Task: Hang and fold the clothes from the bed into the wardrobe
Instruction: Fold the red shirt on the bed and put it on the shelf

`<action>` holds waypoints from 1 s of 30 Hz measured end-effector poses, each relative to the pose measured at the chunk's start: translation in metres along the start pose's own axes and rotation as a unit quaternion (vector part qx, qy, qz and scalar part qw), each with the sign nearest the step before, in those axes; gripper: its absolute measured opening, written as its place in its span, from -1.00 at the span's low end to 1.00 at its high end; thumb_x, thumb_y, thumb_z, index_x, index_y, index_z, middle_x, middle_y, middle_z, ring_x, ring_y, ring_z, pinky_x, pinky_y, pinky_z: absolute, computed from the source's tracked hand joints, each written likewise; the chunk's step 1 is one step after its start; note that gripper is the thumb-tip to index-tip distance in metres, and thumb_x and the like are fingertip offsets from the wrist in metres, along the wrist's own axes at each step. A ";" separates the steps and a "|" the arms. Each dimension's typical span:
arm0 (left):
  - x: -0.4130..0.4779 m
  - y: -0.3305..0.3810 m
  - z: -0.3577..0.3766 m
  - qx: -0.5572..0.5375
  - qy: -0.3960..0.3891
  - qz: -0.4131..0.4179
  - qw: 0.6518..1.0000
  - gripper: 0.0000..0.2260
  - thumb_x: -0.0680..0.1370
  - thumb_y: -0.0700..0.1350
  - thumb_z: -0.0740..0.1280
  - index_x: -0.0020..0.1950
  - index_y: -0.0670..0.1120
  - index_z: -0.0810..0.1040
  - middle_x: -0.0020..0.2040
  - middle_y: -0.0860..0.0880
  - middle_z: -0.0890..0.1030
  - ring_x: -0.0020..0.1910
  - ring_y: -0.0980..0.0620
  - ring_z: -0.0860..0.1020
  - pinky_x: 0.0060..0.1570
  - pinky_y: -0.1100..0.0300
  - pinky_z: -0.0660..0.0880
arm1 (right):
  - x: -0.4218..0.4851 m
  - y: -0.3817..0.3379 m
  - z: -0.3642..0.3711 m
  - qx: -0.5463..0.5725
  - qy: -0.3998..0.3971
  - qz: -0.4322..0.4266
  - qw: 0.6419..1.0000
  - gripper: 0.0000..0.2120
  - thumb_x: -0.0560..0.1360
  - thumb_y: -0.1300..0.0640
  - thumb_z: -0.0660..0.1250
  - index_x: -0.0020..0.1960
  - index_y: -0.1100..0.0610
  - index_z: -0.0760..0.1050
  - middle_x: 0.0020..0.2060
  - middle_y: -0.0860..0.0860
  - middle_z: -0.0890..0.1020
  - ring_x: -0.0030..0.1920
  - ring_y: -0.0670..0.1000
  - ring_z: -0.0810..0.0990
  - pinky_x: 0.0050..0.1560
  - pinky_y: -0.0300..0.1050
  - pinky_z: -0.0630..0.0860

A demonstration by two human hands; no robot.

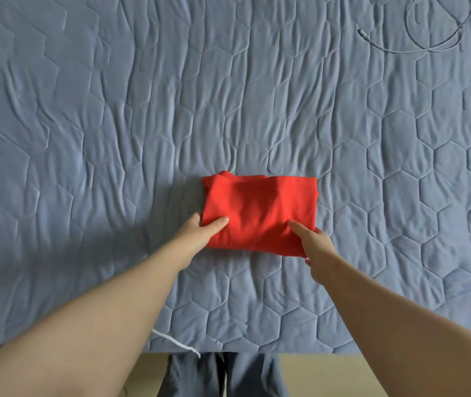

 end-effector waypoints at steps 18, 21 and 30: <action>-0.011 0.036 0.034 0.332 0.256 0.440 0.794 -0.70 0.43 -0.23 0.24 0.08 -0.08 0.65 0.14 -0.19 0.59 0.14 -0.24 0.55 0.09 -0.12 0.45 | -0.001 -0.020 0.028 -0.468 0.116 -0.425 0.766 -0.63 0.50 0.07 0.27 0.29 0.09 0.44 0.36 0.07 0.40 0.34 0.13 0.32 0.24 -0.01 0.14; 0.003 0.027 0.043 0.453 0.211 0.473 0.726 -0.67 0.46 -0.05 0.18 0.11 -0.05 0.65 0.20 -0.10 0.59 0.23 -0.22 0.51 0.16 -0.27 0.39 | 0.019 -0.009 0.031 -0.502 0.103 -0.388 0.766 -0.47 0.56 -0.09 0.12 0.49 0.02 0.16 0.51 -0.01 0.15 0.50 0.04 0.07 0.40 0.06 -0.03; 0.065 0.006 0.061 0.527 0.193 0.273 0.781 -0.42 0.51 0.24 0.16 0.50 0.19 0.10 0.54 -0.01 0.09 0.52 -0.12 -0.04 0.35 -0.34 -0.13 | 0.081 0.004 0.046 -0.564 0.120 -0.296 0.762 -0.36 0.54 -0.27 -0.03 0.51 -0.16 -0.22 0.53 0.07 -0.12 0.52 0.14 -0.16 0.39 0.35 -0.14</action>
Point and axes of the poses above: each hand's wrist, its own x-axis towards the middle knuckle, its own z-axis out of the palm, y = z × x, the point moved 2 cm from there along x, towards the middle knuckle
